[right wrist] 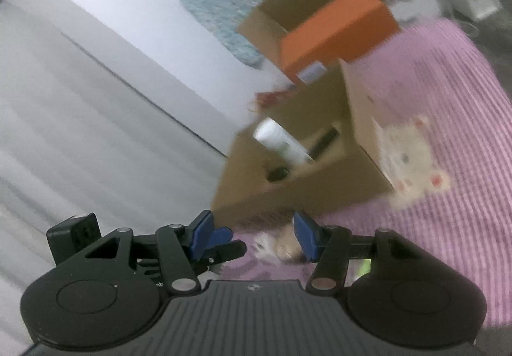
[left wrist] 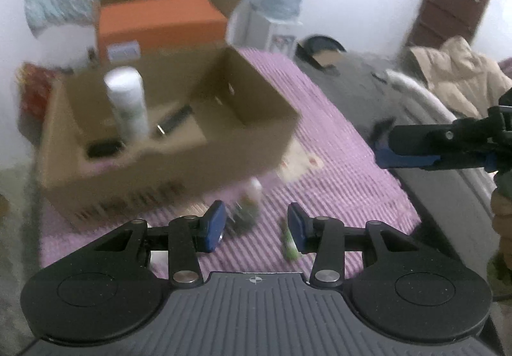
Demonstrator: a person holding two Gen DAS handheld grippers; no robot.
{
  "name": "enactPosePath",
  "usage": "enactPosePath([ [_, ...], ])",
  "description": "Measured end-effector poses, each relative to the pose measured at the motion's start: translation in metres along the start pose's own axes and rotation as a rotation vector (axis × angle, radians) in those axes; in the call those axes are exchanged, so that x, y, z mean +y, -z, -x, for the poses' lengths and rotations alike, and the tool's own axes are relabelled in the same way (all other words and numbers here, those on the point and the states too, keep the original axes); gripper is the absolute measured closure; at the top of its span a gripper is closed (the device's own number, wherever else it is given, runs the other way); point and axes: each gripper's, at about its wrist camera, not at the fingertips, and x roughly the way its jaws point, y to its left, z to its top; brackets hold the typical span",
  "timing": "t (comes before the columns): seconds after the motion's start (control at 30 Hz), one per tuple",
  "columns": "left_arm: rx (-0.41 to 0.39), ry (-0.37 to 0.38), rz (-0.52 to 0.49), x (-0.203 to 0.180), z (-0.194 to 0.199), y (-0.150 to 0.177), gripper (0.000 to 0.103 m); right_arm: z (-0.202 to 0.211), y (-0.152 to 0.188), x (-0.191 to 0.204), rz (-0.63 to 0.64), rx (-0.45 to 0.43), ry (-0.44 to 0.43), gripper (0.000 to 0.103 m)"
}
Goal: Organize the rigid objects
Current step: 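Move the right gripper to the green lip balm tube, then close the right gripper on the green lip balm tube and lift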
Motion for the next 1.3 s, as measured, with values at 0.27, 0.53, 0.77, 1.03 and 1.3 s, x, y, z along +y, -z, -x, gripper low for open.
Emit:
enactPosePath([
  [0.27, 0.083, 0.054, -0.036, -0.025, -0.055, 0.028, 0.061, -0.043, 0.024, -0.041, -0.061, 0.082, 0.144, 0.051],
  [0.53, 0.157, 0.089, -0.042, -0.029, -0.086, 0.039, 0.063, -0.078, 0.040, -0.060, -0.030, 0.134, 0.268, 0.065],
  [0.77, 0.177, 0.087, -0.086, -0.038, -0.100, 0.041, 0.066, -0.096, 0.051, -0.068, 0.008, 0.166, 0.330, 0.070],
  [1.03, 0.193, 0.070, -0.099, -0.036, -0.108, 0.040, 0.070, -0.110, 0.054, -0.069, 0.039, 0.181, 0.354, 0.077],
  [1.3, 0.184, 0.055, -0.092, -0.037, -0.110, 0.039, 0.079, -0.115, 0.052, -0.071, 0.045, 0.161, 0.345, 0.087],
])
